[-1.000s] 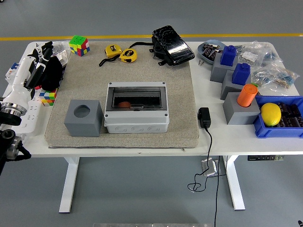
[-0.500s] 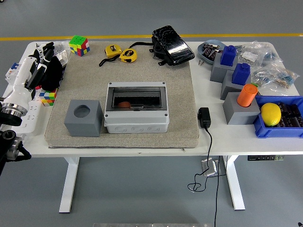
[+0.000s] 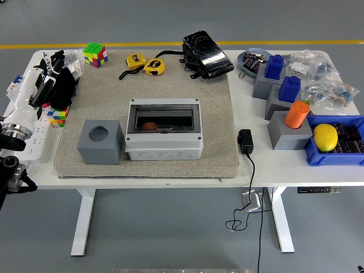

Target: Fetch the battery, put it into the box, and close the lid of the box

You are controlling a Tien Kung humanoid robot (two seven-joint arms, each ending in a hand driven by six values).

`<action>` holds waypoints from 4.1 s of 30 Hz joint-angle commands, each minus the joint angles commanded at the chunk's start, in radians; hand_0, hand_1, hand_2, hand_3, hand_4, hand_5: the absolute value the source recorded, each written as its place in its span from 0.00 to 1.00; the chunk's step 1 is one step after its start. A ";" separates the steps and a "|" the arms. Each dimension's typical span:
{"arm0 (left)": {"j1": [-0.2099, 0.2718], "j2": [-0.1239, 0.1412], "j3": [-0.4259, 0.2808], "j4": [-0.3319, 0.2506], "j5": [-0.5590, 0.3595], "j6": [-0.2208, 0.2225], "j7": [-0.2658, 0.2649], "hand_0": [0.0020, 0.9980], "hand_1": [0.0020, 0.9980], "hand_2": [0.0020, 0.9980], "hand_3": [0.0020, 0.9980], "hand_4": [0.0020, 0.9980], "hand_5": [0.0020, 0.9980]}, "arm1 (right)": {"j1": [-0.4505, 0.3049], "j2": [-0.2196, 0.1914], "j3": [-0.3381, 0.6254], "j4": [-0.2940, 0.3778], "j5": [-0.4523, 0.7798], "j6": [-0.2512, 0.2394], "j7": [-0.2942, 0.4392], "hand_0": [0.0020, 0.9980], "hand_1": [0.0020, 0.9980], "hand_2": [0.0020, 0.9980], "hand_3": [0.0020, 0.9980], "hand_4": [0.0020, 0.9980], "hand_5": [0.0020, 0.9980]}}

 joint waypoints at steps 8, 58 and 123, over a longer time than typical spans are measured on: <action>-0.004 0.001 -0.001 0.000 0.000 0.000 0.000 0.94 0.91 0.93 0.91 1.00 1.00 | 0.004 0.001 -0.004 0.000 0.006 -0.001 0.001 0.85 0.85 0.81 0.86 1.00 1.00; 0.003 0.008 0.017 -0.002 0.001 0.005 -0.002 0.95 0.91 0.93 0.91 1.00 1.00 | -0.009 -0.006 -0.012 0.000 0.005 -0.003 -0.001 0.85 0.85 0.81 0.86 1.00 1.00; -0.010 0.002 0.002 0.009 -0.025 -0.003 -0.026 0.97 0.93 0.88 0.84 1.00 1.00 | 0.003 -0.003 -0.021 0.000 0.011 -0.002 0.000 0.85 0.85 0.81 0.86 1.00 1.00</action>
